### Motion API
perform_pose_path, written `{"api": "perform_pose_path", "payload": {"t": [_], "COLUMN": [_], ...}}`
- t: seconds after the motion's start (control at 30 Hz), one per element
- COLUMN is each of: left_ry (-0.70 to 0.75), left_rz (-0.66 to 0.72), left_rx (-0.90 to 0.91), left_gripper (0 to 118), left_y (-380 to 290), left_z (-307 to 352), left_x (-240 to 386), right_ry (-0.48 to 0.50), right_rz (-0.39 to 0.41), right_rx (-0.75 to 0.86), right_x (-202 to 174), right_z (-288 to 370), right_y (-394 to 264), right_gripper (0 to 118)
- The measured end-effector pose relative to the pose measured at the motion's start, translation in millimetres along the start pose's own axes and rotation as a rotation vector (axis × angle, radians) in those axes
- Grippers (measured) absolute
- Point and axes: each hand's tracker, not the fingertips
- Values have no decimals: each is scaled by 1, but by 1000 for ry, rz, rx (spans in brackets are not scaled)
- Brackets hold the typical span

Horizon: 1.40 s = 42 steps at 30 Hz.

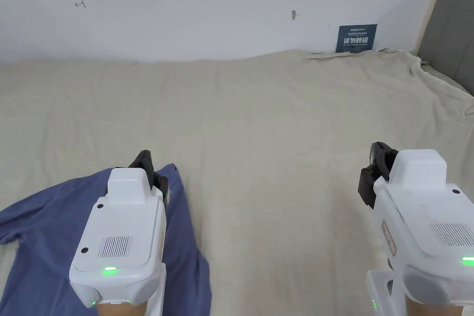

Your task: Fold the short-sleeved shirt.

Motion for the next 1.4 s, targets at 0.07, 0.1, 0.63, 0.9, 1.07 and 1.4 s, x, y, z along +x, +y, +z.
{"api": "perform_pose_path", "payload": {"t": [0.07,0.1,0.63,0.9,1.07,1.4], "left_ry": [0,0,8,60,132,349], "left_rz": [-2,-3,-9,7,-6,-17], "left_rx": [1,1,4,6,11,0], "left_gripper": [0,0,0,0,0,0], "left_y": [0,0,1,2,4,3], "left_z": [0,0,1,3,12,48], "left_x": [0,-1,-2,-26,-57,-141], "right_ry": [0,-1,5,43,106,292], "right_rz": [-2,-3,0,12,18,32], "right_rx": [1,1,7,18,38,69], "right_x": [1,1,6,-13,-42,-122], "right_z": [0,0,-4,-11,-19,-30], "right_y": [0,0,-1,3,11,21], "right_gripper": [0,0,0,0,0,0]}}
